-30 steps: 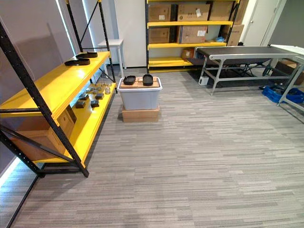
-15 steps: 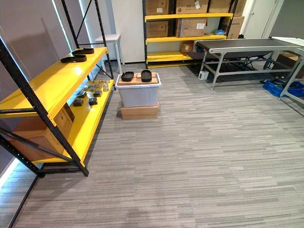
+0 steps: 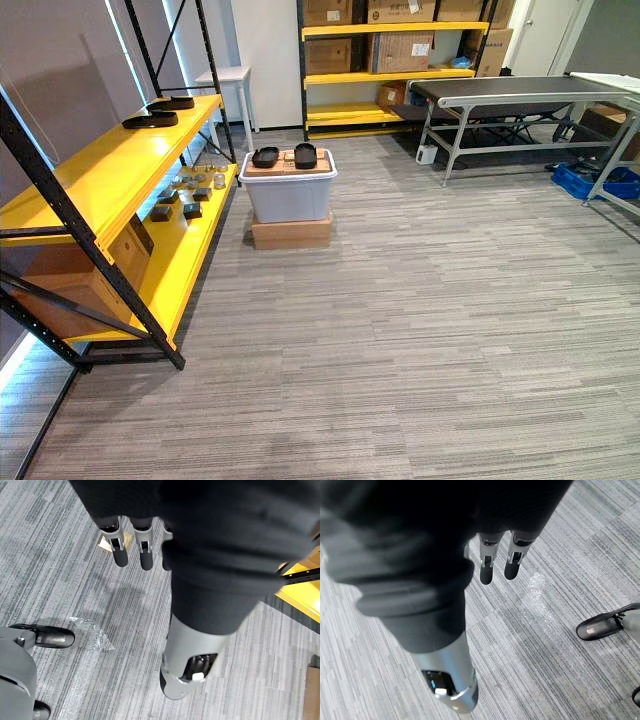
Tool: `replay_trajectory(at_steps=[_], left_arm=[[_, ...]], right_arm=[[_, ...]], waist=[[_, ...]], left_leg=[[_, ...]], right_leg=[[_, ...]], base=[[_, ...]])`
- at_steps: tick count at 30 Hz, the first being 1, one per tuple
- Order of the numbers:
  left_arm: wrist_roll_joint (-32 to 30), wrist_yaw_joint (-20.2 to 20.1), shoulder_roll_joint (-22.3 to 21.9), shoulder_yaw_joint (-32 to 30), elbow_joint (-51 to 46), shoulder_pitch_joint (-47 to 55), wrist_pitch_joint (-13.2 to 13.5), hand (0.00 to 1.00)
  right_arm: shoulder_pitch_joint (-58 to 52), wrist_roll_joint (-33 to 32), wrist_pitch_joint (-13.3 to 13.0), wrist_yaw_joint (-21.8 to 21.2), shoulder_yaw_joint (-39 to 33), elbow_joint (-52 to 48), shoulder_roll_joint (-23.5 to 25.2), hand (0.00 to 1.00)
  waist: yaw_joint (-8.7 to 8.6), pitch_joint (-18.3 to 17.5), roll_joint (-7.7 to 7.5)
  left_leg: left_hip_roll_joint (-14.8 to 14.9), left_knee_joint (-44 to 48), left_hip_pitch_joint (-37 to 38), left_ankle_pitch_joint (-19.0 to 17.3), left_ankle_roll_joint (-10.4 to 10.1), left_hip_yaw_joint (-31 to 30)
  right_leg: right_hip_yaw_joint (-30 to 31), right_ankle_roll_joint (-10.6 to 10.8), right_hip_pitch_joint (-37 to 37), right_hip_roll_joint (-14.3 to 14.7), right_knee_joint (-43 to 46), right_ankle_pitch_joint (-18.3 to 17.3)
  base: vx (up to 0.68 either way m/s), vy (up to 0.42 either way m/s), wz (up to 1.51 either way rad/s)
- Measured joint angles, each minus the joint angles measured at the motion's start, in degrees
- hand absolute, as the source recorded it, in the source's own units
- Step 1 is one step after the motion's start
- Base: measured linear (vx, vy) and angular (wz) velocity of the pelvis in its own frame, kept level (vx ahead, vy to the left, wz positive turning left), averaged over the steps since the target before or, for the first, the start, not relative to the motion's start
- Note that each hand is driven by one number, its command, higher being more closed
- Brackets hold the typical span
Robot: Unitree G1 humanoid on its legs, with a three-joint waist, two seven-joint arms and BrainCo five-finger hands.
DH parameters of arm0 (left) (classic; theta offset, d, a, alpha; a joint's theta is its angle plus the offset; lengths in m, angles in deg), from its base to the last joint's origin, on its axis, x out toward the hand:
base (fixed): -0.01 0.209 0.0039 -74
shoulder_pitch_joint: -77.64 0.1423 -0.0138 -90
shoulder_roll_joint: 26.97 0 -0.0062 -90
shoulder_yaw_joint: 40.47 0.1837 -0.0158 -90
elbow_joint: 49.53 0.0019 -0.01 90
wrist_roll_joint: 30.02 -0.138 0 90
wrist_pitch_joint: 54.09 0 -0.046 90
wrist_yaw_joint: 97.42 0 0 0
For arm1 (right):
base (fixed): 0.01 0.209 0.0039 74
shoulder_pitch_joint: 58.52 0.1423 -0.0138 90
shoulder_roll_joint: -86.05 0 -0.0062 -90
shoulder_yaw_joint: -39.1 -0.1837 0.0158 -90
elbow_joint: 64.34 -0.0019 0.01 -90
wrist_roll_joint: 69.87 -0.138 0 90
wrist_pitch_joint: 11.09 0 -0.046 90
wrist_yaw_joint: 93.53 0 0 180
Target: Walk over and take plastic housings, then place them on the shelf
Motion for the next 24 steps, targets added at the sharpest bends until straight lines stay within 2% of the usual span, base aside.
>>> replay_trajectory(at_steps=[4,5,7,8,9,10,11,13,15,16,17,18,19,20,21,22,23,24], left_arm=[[0.1,0.3,0.0,1.4,-0.1,-0.2,0.0,0.0],[0.1,0.4,0.0,1.8,-0.1,-0.4,0.0,0.0],[0.2,0.7,-0.1,3.0,-1.9,-1.5,0.0,0.0],[0.5,1.0,0.0,4.0,-3.0,-1.9,0.0,0.0],[1.1,1.0,0.1,4.3,-3.4,-2.4,0.1,0.0],[1.7,1.1,0.6,5.2,-3.5,-3.2,0.1,0.0],[2.4,1.4,1.4,6.8,-3.6,-3.8,0.0,0.0],[2.8,2.1,2.0,7.9,-3.5,-5.0,0.0,0.0],[2.7,2.3,2.8,8.2,-3.5,-7.7,0.0,0.0],[2.5,2.3,3.2,8.5,-3.5,-9.6,0.1,0.0],[1.9,2.5,3.2,8.5,-3.5,-10.7,0.2,0.0],[0.9,2.5,3.1,8.6,-3.3,-10.5,0.6,0.0],[-1.3,2.2,2.6,8.6,-3.2,-10.1,0.9,0.0],[-2.4,2.1,2.3,8.6,-2.7,-10.0,0.7,0.0],[-3.7,2.0,2.1,8.3,-2.0,-9.7,0.6,0.0],[-4.8,1.9,1.8,7.3,-1.9,-9.5,0.6,0.0],[-5.8,1.9,0.7,4.5,-1.8,-9.0,0.6,0.0],[-6.0,1.9,0.1,2.3,-1.8,-8.0,0.5,0.0]], right_arm=[[1.3,0.0,0.0,0.3,0.0,0.0,0.0,0.0],[1.8,0.0,0.0,0.4,-0.1,0.0,0.1,0.0],[2.3,-0.1,0.0,0.5,-0.1,-0.1,0.2,0.0],[2.5,-0.5,0.0,0.5,0.0,-0.1,0.5,0.0],[2.3,-1.4,0.0,0.5,0.1,-0.2,1.1,0.0],[2.0,-1.8,0.0,0.5,0.4,-0.2,1.6,0.0],[1.7,-1.8,0.0,0.4,1.5,-0.1,2.1,0.0],[1.6,-1.9,0.0,0.4,2.4,-0.1,2.3,0.0],[1.7,-2.0,0.0,0.5,3.5,-0.1,2.4,0.0],[1.6,-2.0,0.0,0.5,3.4,-0.1,2.5,0.0],[1.4,-2.0,0.0,0.6,3.2,-0.1,2.5,0.0],[0.2,-2.0,0.0,0.6,3.1,-0.1,2.5,0.0],[-0.8,-2.0,-0.1,0.7,0.7,0.0,3.3,0.0],[-0.7,-2.0,-0.1,0.7,-0.4,0.0,3.4,0.0],[-0.8,-2.0,-0.2,0.6,-1.6,-0.1,3.8,0.0],[-0.9,-2.0,-0.2,0.4,-2.6,-0.2,4.0,0.0],[-1.5,-2.0,-0.2,0.3,-3.5,-0.7,4.2,0.0],[-2.0,-2.1,-0.1,0.4,-3.5,-1.2,4.6,0.0]], waist=[[0.54,0.7,-0.18],[0.58,1.5,-0.16],[0.84,3.6,-0.14],[0.92,4.5,-0.04],[0.88,4.9,-0.2],[0.4,5.5,-0.49],[-0.31,6.5,-0.71],[-0.68,7.6,-0.65],[-1.82,8.6,-0.48],[-2.37,9.4,-0.31],[-3.06,9.6,-0.35],[-4.44,8.9,0.07],[-4.61,8.4,-0.53],[-4.5,8.5,-0.01],[-4.39,8.4,-0.02],[-4.25,8.5,0.11],[-3.88,9.1,0.74],[-2.93,9.6,0.79]], left_leg=[[0.0,-0.6,-0.5,-0.2,0.4,1.3],[-0.1,0.6,-1.0,-1.3,1.4,1.4],[0.2,5.6,-2.4,-4.8,1.8,1.2],[0.2,7.2,-2.6,-6.0,2.3,1.2],[0.0,8.6,-2.6,-7.4,2.5,0.6],[-0.4,8.9,-1.7,-8.3,3.4,-0.5],[-0.8,8.6,0.0,-8.8,4.4,-1.5],[-0.4,7.9,2.4,-9.8,4.6,-2.1],[1.2,6.8,4.7,-11.5,3.8,-3.5],[2.4,6.0,6.4,-12.5,3.1,-4.4],[3.4,5.3,7.5,-13.4,2.4,-5.2],[5.2,4.2,9.3,-14.0,1.1,-6.1],[5.9,9.6,9.0,-13.9,0.6,-6.6],[6.6,13.7,7.9,-13.5,-0.3,-6.6],[7.3,22.6,4.6,-11.2,-3.6,-6.0],[7.9,29.9,1.8,-8.3,-4.6,-6.0],[9.7,46.8,-4.5,-1.6,-8.8,-7.1],[11.5,61.2,-9.9,-1.9,-8.7,-6.1]], right_leg=[[1.3,-0.3,-1.1,0.2,-0.4,0.2],[1.3,0.0,-1.3,0.0,0.2,-0.3],[1.0,2.4,-5.0,-0.7,10.2,-5.2],[0.1,3.9,-8.2,-1.5,18.3,-7.6],[-2.3,4.7,-13.7,-3.2,30.9,-9.1],[-4.2,4.4,-18.0,-5.0,40.1,-9.7],[-5.9,4.7,-20.8,-6.7,45.7,-10.6],[-7.9,4.2,-23.5,-7.3,44.4,-11.2],[-10.8,3.1,-26.4,-6.2,34.0,-10.2],[-11.9,1.7,-28.1,-5.3,27.1,-8.3],[-12.7,1.5,-29.2,-4.7,22.1,-5.7],[-12.8,0.0,-29.8,-3.5,20.3,-1.0],[-11.1,-5.5,-30.0,-2.8,24.3,2.6],[-11.5,-6.0,-29.7,-2.4,26.0,0.8],[-11.5,-6.6,-28.3,-1.9,26.9,-1.7],[-11.5,-7.0,-26.5,-1.4,26.3,-2.9],[-11.6,-7.5,-20.4,0.5,22.4,-4.1],[-10.9,-7.7,-12.8,2.4,17.3,-4.2]], base=[[0.0,-0.009,-0.17],[0.02,0.003,-0.09],[0.0,0.0,0.0],[0.01,0.039,0.06],[0.06,0.066,0.19],[0.14,0.082,0.38],[0.25,0.054,0.4],[0.25,-0.007,0.26],[0.35,-0.09,0.35],[0.45,-0.143,0.49],[0.53,-0.208,0.72],[0.8,-0.323,0.63],[0.87,-0.35,0.41],[0.96,-0.356,0.05],[0.66,-0.233,-0.07],[0.81,-0.262,-0.02],[0.79,-0.252,-0.09],[0.78,-0.245,-0.16]])
